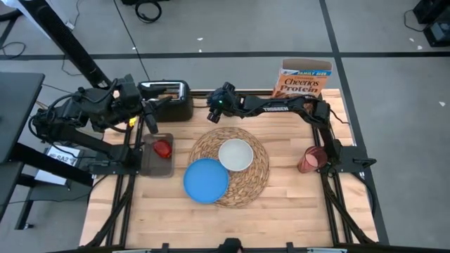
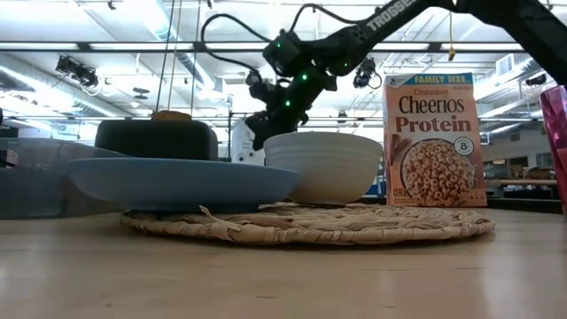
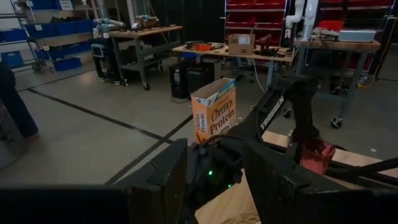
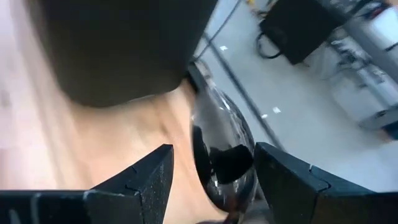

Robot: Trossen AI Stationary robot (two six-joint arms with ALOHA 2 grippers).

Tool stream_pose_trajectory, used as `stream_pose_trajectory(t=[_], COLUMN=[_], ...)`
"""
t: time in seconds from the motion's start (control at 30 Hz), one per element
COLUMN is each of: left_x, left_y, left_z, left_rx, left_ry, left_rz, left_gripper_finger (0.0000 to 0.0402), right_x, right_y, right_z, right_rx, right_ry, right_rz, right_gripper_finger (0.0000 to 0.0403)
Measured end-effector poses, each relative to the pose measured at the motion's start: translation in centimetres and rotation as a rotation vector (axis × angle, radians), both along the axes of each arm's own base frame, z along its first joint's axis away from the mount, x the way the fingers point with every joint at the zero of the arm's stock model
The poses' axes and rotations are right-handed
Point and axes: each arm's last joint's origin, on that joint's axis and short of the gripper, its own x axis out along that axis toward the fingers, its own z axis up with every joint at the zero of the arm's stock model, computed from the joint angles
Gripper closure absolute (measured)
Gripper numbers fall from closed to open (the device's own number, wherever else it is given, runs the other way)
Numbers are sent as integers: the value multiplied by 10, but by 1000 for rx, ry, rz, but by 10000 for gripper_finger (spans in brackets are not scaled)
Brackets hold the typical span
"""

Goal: Arrange a breakfast setting
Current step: Put the black spoon on the brown woven mat

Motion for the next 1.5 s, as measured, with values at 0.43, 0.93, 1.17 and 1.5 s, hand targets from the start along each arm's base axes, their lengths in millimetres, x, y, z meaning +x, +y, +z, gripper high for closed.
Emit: stream_pose_trajectory(t=[0.43,0.93,1.17,1.5], left_x=[0,-1,-1,-1], left_y=[0,1,1,1], left_z=[0,0,0,0], left_rx=[-3,0,18,60], left_ry=[-3,-5,7,34], left_rz=[4,24,23,24], left_gripper_finger=[242,242,242,242], right_x=[-5,-1,0,0], right_y=[-17,-5,1,-1], right_z=[-3,-1,1,11], right_rx=[-25,-117,-197,-316], right_ry=[0,65,131,157], right_rz=[-55,-55,-55,-110], right_gripper_finger=[210,289,322,393])
